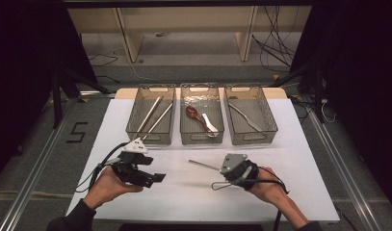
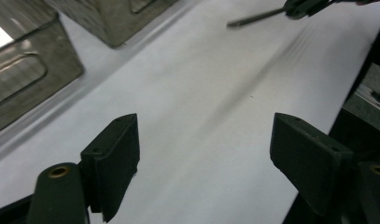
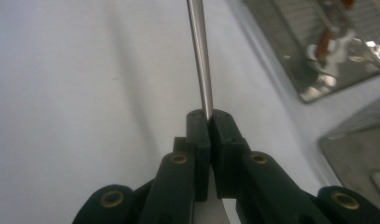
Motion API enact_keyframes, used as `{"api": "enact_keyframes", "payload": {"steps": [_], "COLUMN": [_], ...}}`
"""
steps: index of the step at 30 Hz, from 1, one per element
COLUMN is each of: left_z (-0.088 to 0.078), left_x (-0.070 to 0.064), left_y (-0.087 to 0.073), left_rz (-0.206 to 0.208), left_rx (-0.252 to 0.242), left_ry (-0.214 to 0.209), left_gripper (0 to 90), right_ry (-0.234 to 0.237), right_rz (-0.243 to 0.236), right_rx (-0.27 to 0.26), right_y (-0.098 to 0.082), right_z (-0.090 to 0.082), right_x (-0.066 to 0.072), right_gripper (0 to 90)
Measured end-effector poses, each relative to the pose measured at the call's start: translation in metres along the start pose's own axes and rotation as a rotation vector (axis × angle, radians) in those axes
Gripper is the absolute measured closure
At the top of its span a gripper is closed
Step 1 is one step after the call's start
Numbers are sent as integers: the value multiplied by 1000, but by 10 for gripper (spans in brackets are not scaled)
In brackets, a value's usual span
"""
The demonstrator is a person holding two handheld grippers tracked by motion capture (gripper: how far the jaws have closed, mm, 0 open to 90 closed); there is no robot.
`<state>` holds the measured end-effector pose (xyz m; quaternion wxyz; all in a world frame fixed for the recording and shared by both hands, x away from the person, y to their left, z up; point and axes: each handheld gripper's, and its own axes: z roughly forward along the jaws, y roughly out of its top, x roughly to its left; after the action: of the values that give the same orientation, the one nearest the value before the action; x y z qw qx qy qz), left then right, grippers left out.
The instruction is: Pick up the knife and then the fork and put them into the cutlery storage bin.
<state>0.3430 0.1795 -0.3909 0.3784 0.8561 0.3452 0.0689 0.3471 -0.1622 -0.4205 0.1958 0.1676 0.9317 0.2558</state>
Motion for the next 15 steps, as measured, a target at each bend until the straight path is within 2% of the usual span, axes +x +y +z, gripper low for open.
{"api": "enact_keyframes", "payload": {"steps": [3, 5, 10, 15], "left_z": [-2, -3, -4, -8], "left_x": [3, 5, 9, 13], "left_y": [-5, -8, -19, -26], "left_rz": [-25, -40, -67, -77], "left_rx": [-27, -26, -65, -81], "left_ry": [11, 17, 41, 43], "left_gripper": [217, 214, 201, 190], "right_ry": [-25, -43, -67, -95], "right_rz": [63, 99, 156, 200], "right_rx": [-19, -24, -36, -44], "right_y": [-4, -6, -7, -9], "right_z": [-7, -12, -24, -29], "right_x": [-15, -23, -39, -53], "right_gripper": [873, 873, 873, 873]}}
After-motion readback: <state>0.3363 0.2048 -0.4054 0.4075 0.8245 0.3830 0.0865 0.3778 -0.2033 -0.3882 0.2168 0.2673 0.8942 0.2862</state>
